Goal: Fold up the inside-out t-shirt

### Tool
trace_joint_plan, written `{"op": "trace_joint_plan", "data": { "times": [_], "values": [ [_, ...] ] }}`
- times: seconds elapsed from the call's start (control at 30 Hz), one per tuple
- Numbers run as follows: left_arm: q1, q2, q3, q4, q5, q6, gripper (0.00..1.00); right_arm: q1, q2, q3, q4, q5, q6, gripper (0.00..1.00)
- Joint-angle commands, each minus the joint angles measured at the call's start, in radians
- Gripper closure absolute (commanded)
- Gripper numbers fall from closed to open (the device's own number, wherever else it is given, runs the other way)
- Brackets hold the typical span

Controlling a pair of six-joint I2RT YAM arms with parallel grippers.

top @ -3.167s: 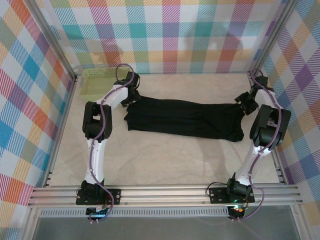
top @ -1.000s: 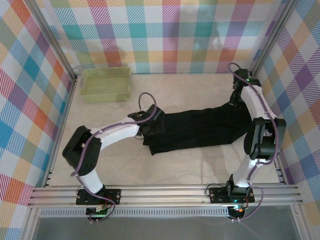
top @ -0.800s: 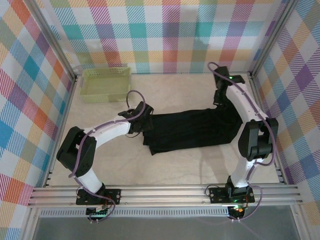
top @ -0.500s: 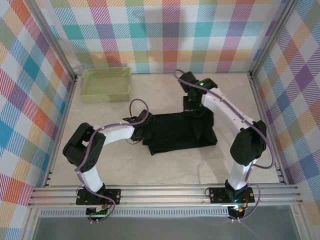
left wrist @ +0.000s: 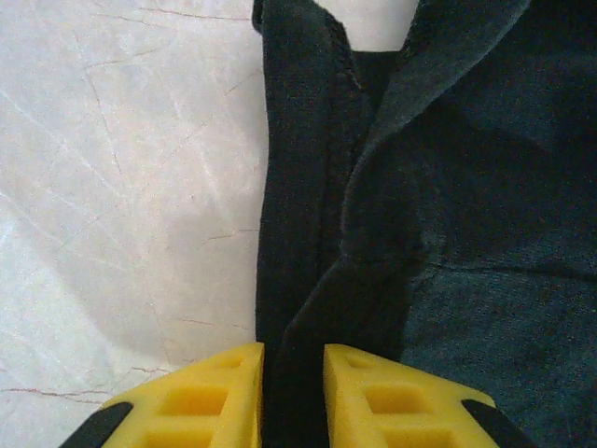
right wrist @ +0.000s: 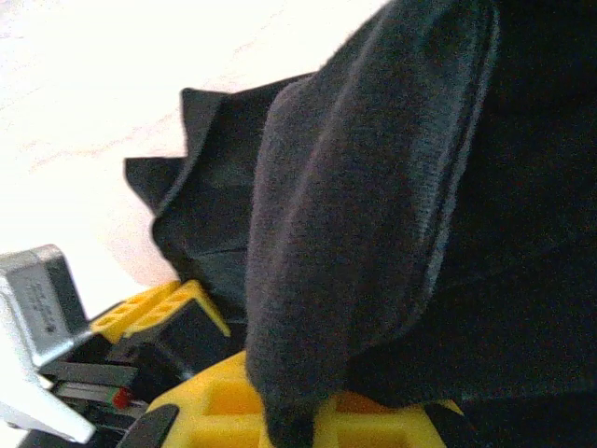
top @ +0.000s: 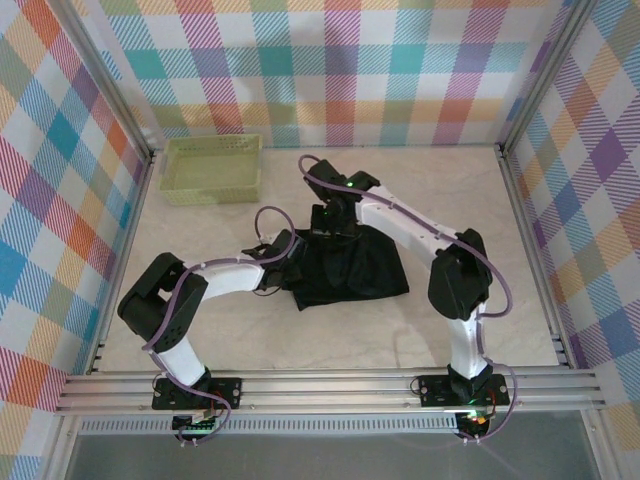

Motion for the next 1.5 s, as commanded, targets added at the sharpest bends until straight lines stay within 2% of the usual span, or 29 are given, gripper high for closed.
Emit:
{"op": "trace_joint_plan", "data": {
  "times": [0.0, 0.23, 0.27, 0.33, 0.4, 0.5, 0.57, 0.67, 0.73, 0.8, 0.93, 0.97, 1.03, 1.13, 1.3, 1.37, 1.47],
  "values": [
    [-0.047, 0.04, -0.047, 0.079, 0.155, -0.033, 0.8, 0.024, 0.014, 0.044, 0.061, -0.074, 0.059, 1.0],
    [-0.049, 0.016, -0.076, 0.109, 0.14, -0.044, 0.81, 0.049, 0.038, 0.03, 0.099, -0.117, 0.081, 1.0],
    [-0.049, 0.013, -0.077, 0.11, 0.136, -0.047, 0.81, 0.055, 0.045, 0.036, 0.102, -0.125, 0.081, 0.95],
    [-0.049, 0.002, -0.082, 0.103, 0.121, -0.058, 0.8, 0.065, 0.06, 0.066, 0.082, -0.132, 0.069, 0.73],
    [-0.049, -0.051, -0.109, 0.08, 0.063, -0.086, 0.69, 0.072, 0.061, 0.105, 0.049, -0.113, 0.039, 0.53],
    [-0.048, -0.183, -0.145, -0.055, -0.092, -0.136, 0.56, 0.075, 0.027, 0.151, -0.025, -0.052, -0.023, 0.41],
    [-0.049, -0.276, -0.158, -0.152, -0.178, -0.148, 0.5, 0.076, -0.021, 0.15, -0.047, -0.01, -0.079, 0.39],
    [-0.05, -0.377, -0.14, -0.253, -0.232, -0.114, 0.47, 0.067, -0.136, 0.098, -0.075, 0.134, -0.132, 0.34],
    [-0.058, -0.41, -0.101, -0.299, -0.235, -0.082, 0.47, 0.031, -0.21, 0.001, -0.047, 0.173, -0.16, 0.34],
    [-0.094, -0.413, -0.04, -0.322, -0.227, -0.046, 0.47, -0.045, -0.262, -0.112, -0.001, 0.144, -0.167, 0.34],
    [-0.203, -0.31, 0.151, -0.376, -0.242, -0.002, 0.43, -0.185, -0.298, -0.273, 0.082, 0.124, -0.213, 0.34],
    [-0.236, -0.269, 0.197, -0.383, -0.252, 0.0, 0.42, -0.226, -0.304, -0.315, 0.136, 0.078, -0.237, 0.34],
    [-0.262, -0.199, 0.248, -0.344, -0.2, -0.001, 0.41, -0.285, -0.291, -0.371, 0.242, -0.053, -0.279, 0.35],
    [-0.264, -0.102, 0.277, -0.253, -0.108, -0.027, 0.42, -0.313, -0.198, -0.331, 0.253, -0.114, -0.315, 0.35],
    [-0.254, 0.014, 0.313, -0.25, -0.127, -0.053, 0.48, -0.315, -0.055, -0.3, 0.28, -0.189, -0.293, 0.45],
    [-0.231, 0.021, 0.289, -0.245, -0.125, -0.063, 0.58, -0.318, -0.029, -0.319, 0.296, -0.159, -0.286, 0.48],
    [-0.186, 0.014, 0.218, -0.226, -0.121, -0.071, 0.65, -0.346, -0.018, -0.363, 0.274, -0.08, -0.238, 0.55]
  ]
}}
